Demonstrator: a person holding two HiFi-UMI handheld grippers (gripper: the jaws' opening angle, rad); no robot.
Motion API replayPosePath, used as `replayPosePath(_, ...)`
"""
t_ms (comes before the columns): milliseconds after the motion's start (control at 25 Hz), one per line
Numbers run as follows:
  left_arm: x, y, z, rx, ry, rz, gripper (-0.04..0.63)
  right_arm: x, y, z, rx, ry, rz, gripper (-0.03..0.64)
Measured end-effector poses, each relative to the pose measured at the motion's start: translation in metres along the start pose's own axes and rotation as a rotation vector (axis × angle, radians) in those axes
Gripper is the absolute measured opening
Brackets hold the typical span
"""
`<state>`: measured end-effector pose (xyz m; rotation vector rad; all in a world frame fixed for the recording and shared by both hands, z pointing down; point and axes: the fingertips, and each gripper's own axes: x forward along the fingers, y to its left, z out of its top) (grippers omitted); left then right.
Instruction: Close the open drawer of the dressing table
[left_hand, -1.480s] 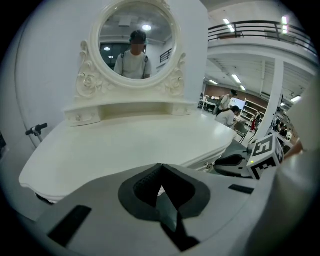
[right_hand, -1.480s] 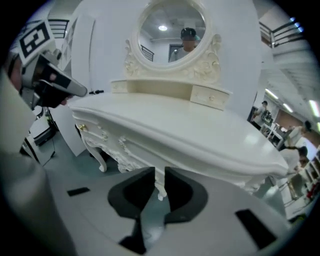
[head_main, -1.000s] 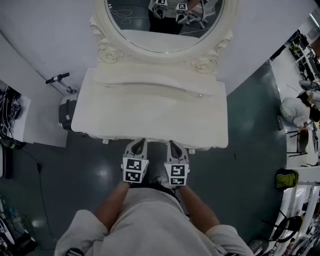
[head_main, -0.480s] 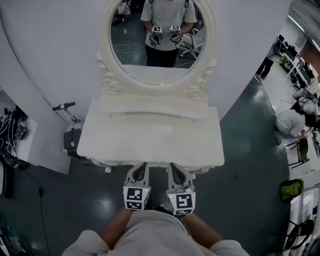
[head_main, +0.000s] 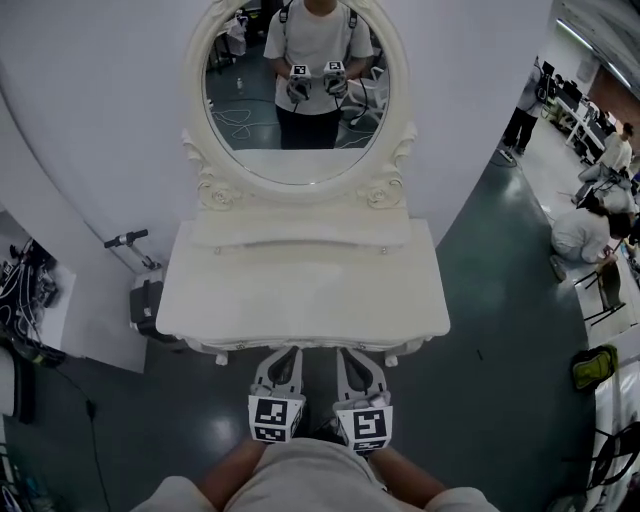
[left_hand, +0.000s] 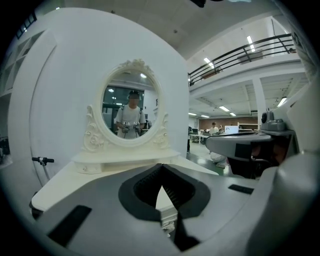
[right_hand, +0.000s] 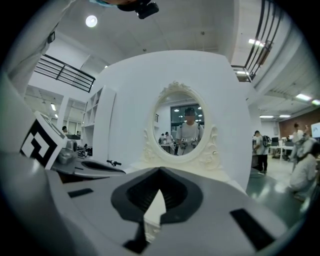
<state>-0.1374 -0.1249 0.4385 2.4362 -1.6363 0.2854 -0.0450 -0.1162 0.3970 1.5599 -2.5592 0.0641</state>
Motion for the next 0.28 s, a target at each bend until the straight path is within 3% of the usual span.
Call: replayPosePath(280, 0.005, -0.020, 0.006, 0.001, -0.004, -0.048, 0.008, -0.012, -0.009, -0.001, -0.007, 0.014, -0.031, 0.015)
